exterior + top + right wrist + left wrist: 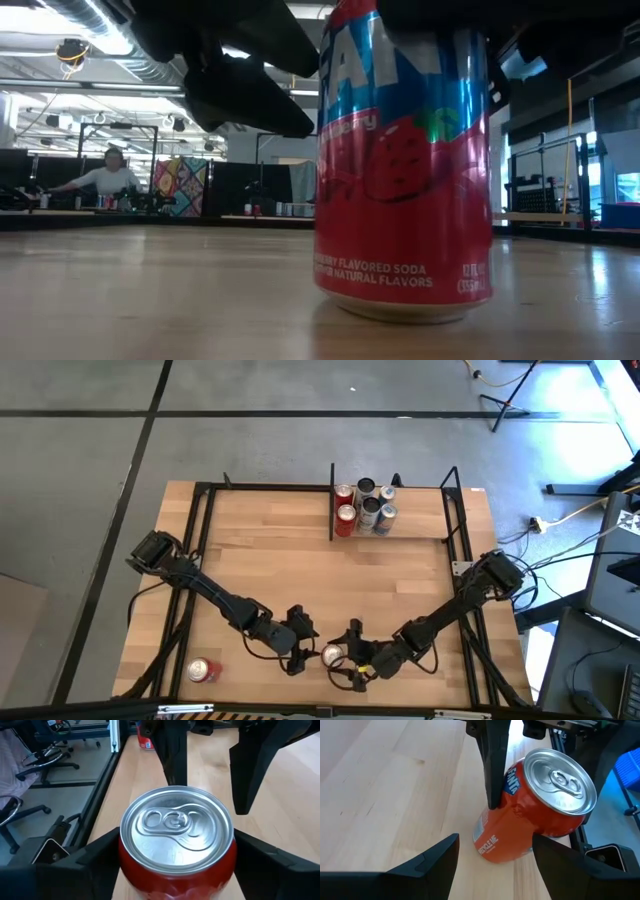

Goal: Place canned beverage on shelf
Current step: Put the right orange soda can on the shelf

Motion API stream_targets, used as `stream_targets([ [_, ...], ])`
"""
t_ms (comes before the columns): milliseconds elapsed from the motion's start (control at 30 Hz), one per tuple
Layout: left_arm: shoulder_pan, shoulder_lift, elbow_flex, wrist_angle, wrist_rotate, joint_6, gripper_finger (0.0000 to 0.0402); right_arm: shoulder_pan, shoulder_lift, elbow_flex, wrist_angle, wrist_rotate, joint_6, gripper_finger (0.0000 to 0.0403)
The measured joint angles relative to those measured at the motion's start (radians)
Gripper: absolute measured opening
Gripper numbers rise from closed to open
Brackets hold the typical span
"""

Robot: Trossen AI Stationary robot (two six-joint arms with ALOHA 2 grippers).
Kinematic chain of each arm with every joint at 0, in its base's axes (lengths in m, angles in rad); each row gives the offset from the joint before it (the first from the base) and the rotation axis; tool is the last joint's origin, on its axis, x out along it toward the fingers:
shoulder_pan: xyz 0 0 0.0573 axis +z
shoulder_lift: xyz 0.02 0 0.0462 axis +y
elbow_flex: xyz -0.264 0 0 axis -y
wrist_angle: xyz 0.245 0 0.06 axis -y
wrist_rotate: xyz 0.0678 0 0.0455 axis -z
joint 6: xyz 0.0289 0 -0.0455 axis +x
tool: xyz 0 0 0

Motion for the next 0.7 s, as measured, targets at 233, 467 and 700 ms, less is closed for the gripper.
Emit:
stream_targets([
  [233, 0.000, -0.102, -0.001, -0.052, 0.013, -0.051, 0.0253, -0.008, -0.038, -0.005, -0.025, -0.031, 0.013, 0.0270],
  [467, 0.000, -0.357, 0.000, -0.215, 0.063, -0.102, 0.0253, -0.048, -0.272, -0.001, -0.245, -0.071, 0.043, 0.0270],
  [700, 0.008, -0.550, 0.000, -0.359, 0.030, -0.105, 0.0253, -0.196, -0.579, -0.001, -0.618, -0.041, 0.031, 0.0270],
])
